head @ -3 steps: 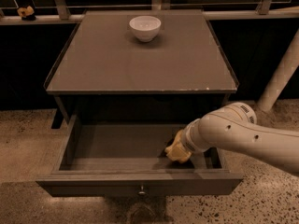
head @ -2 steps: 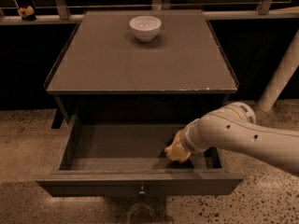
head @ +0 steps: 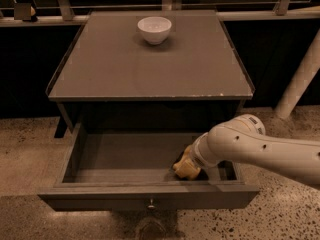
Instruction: Place sponge into top drawer
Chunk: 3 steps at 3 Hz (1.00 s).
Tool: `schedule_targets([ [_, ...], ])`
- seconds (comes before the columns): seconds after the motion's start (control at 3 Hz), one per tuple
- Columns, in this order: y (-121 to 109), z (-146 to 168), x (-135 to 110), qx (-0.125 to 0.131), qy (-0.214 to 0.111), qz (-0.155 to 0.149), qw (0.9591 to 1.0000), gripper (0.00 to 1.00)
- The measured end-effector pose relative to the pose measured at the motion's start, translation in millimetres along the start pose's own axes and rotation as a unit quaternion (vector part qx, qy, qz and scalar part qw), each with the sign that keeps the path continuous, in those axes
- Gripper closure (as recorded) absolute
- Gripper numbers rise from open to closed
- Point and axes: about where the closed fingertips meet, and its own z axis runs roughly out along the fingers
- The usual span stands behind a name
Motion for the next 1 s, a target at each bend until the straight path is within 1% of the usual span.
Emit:
schedule_targets([
  [0.33,6.4,20.0,9.7,-0.014,0.007,0.008,0.9998,1.0],
  [0.67,6.0,17.4,8.4,-0.014,0.007,0.008,0.9998,0.83],
  [1.0,6.0,17.4,8.4,-0.014,0.007,0.008,0.9998,0.6],
])
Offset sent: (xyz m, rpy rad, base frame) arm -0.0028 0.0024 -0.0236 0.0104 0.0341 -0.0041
